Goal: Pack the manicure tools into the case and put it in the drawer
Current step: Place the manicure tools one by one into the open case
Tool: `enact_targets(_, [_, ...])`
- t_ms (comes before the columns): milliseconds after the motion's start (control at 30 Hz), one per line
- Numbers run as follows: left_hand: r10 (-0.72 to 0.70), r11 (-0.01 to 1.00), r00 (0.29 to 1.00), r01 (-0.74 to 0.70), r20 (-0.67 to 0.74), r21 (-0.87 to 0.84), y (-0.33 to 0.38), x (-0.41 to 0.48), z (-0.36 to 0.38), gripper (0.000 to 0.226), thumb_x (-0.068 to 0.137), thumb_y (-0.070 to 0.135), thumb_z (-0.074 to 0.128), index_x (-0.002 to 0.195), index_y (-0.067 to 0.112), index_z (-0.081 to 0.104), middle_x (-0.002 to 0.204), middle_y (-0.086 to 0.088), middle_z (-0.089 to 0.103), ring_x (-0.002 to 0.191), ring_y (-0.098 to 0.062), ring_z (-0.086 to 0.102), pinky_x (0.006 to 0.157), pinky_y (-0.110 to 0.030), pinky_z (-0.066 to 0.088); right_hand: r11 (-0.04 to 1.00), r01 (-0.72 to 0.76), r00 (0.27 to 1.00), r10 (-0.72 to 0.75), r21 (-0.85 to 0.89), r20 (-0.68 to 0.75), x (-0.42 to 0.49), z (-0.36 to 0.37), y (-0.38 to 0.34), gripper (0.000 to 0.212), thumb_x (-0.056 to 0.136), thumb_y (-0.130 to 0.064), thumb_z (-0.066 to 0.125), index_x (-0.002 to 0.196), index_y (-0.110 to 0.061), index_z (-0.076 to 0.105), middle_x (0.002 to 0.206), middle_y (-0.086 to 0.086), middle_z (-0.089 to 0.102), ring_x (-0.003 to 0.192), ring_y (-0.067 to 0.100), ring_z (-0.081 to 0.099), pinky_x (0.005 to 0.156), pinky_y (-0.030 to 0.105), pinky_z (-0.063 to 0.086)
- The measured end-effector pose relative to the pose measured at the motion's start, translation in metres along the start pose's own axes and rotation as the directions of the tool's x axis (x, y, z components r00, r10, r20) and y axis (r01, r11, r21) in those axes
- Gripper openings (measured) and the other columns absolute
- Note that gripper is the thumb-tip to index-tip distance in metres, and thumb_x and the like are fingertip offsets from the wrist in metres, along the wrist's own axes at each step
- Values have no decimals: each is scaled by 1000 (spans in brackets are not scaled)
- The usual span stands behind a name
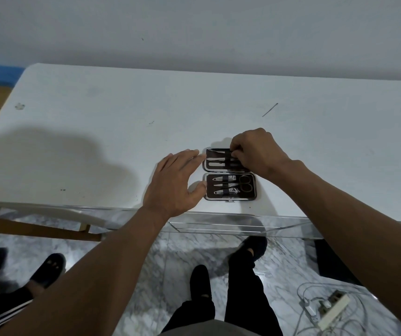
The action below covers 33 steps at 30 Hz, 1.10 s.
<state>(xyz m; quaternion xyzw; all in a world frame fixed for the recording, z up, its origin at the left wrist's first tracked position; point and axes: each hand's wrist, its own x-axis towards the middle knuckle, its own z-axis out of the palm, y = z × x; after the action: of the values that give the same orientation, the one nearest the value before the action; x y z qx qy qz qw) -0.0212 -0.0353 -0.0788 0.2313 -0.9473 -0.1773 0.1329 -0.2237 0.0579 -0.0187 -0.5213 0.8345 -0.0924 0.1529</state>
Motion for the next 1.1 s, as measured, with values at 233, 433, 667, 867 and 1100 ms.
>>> enact_targets(233, [-1, 1000, 1000, 1, 4, 0, 0, 0, -1, 62, 84, 48, 45, 140, 24, 47, 145, 6, 47, 136, -12, 37, 115, -35, 21, 1000, 0, 1000, 0, 13, 7, -2, -2, 1, 16, 88, -13, 57, 94, -11, 72, 95, 11, 71, 91, 30, 61, 75, 32, 45])
enact_targets(433, [-5, 1000, 1000, 5, 3, -9, 1, -1, -1, 61, 84, 48, 45, 140, 25, 47, 144, 6, 47, 136, -12, 37, 115, -36, 21, 999, 7, 995, -3, 42, -102, -5, -8, 7, 16, 89, -13, 55, 91, -9, 71, 91, 9, 72, 89, 29, 63, 75, 31, 44])
enact_targets(667, [-7, 1000, 1000, 7, 15, 1, 0, -1, 1, 61, 84, 47, 46, 141, 25, 46, 146, 6, 45, 137, -12, 36, 115, -35, 19, 973, -228, 963, 228, 15, -144, 5, -11, 47, 45, 86, 1, 50, 130, -6, 55, 127, 19, 56, 116, 36, 55, 94, 36, 43])
enact_targets(867, [-8, 1000, 1000, 8, 21, 9, 0, 0, -1, 62, 83, 45, 48, 141, 25, 46, 146, 6, 45, 136, -12, 37, 115, -33, 19, 968, -230, 973, 230, -100, -11, 22, -12, 56, 67, 81, 4, 54, 145, -5, 33, 149, 21, 33, 130, 41, 40, 107, 44, 39])
enact_targets(1100, [-9, 1000, 999, 8, 38, 19, 0, 1, -2, 62, 83, 46, 47, 141, 25, 46, 146, 6, 45, 136, -12, 38, 115, -33, 20, 946, -131, 991, 123, -298, -46, 38, -21, 62, 35, 82, 8, 47, 114, 3, 57, 122, 18, 58, 109, 39, 54, 95, 38, 42])
